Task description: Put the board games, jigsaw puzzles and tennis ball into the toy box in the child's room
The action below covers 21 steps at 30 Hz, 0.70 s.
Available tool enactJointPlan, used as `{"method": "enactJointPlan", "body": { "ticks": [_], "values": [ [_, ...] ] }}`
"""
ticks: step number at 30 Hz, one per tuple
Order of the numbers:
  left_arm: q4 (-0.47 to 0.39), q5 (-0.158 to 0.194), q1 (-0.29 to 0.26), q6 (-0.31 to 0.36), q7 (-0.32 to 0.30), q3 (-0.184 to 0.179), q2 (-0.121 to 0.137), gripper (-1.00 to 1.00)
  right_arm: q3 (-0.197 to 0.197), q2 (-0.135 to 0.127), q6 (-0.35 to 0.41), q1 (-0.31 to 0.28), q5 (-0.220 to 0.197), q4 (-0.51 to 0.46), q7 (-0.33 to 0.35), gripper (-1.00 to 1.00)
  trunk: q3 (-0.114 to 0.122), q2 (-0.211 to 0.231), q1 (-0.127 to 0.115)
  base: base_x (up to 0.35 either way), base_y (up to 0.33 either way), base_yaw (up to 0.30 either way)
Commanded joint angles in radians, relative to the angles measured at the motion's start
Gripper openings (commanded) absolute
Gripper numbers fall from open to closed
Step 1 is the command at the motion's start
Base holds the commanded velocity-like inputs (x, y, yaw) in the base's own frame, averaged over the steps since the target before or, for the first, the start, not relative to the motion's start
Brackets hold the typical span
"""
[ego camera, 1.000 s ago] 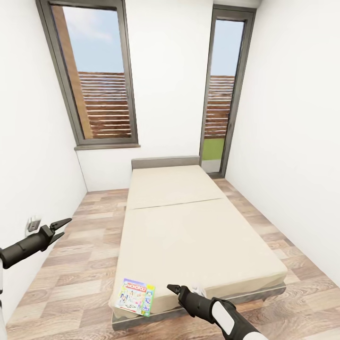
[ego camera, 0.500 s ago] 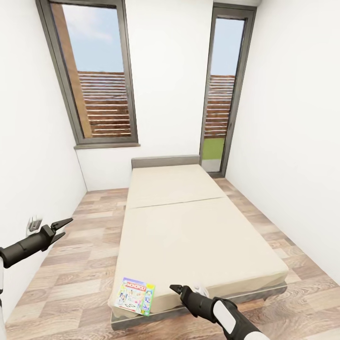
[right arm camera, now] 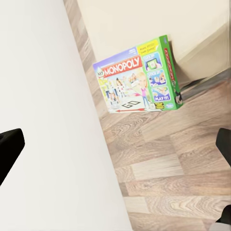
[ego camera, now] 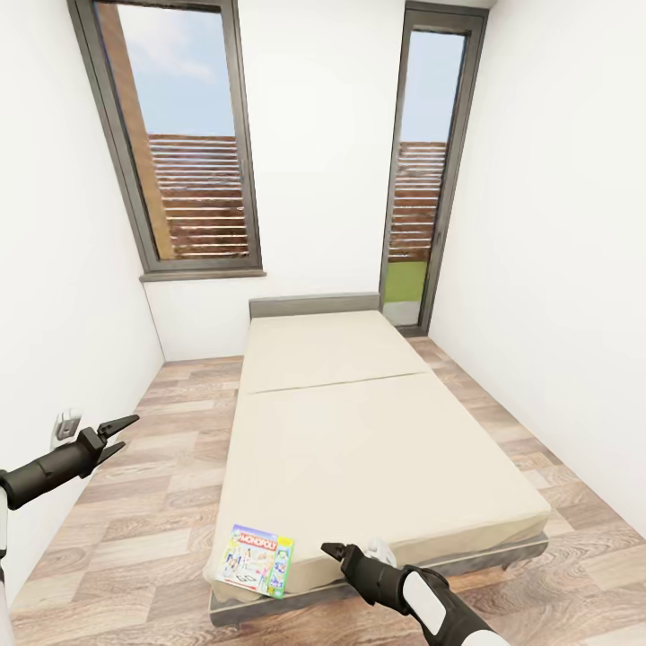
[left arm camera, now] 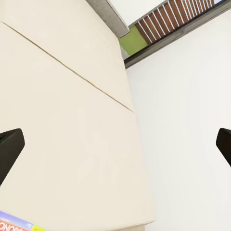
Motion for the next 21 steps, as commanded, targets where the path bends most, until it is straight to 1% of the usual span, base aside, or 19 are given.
{"method": "enactJointPlan", "body": {
  "ticks": [1, 15, 19, 21],
  "values": [
    [0.000, 0.003, -0.001, 0.006, -0.001, 0.001, 0.000, 1.00, 0.000, 0.000, 0.006, -0.001, -0.005, -0.001, -0.001, 1.00, -0.004, -0.008, 0.004, 0.000, 0.000, 0.000],
    [0.000, 0.004, -0.001, 0.011, -0.007, 0.001, 0.000, 1.00, 0.002, 0.001, 0.004, -0.001, -0.001, -0.001, -0.002, 1.00, -0.048, -0.106, 0.058, 0.000, 0.000, 0.000],
    [0.000, 0.006, -0.001, 0.024, -0.011, -0.002, 0.000, 1.00, 0.005, 0.001, 0.004, -0.001, -0.001, -0.001, -0.002, 1.00, -0.061, -0.134, 0.073, 0.000, 0.000, 0.000],
    [0.000, 0.006, -0.001, 0.027, -0.011, -0.012, 0.000, 1.00, 0.005, 0.000, 0.004, -0.001, -0.001, -0.001, -0.002, 1.00, -0.067, -0.148, 0.081, 0.000, 0.000, 0.000]
  ]
}}
